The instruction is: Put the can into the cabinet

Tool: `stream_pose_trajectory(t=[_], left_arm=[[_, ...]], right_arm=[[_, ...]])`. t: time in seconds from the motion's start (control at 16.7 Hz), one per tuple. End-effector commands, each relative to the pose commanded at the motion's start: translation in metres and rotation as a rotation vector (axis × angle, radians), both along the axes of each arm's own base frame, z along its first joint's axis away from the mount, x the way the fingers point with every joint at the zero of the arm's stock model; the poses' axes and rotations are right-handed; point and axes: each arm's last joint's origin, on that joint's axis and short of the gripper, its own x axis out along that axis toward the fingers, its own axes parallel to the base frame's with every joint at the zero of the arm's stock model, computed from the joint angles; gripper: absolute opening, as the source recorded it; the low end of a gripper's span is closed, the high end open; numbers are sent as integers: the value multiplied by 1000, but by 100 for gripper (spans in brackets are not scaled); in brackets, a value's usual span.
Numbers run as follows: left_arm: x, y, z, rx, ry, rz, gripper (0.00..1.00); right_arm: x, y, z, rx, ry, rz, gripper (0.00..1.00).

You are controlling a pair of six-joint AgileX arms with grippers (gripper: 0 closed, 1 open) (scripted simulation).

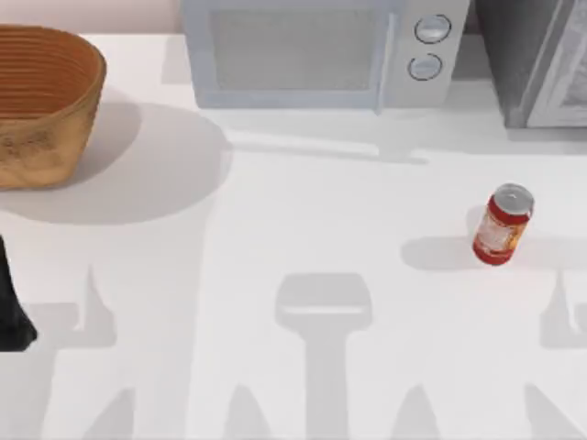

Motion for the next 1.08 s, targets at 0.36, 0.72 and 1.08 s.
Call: stream_pose_trajectory(t=[0.36, 0.72, 1.08], left_arm=[[0, 0, 0, 0, 0, 0, 100], [0, 0, 0, 0, 0, 0, 100], [0, 0, 0, 0, 0, 0, 100]], right_arm=[[2, 3, 14, 21, -54, -2, 100], [24, 19, 22, 88, -18, 26, 100], [54, 52, -10, 116, 172, 37, 100]])
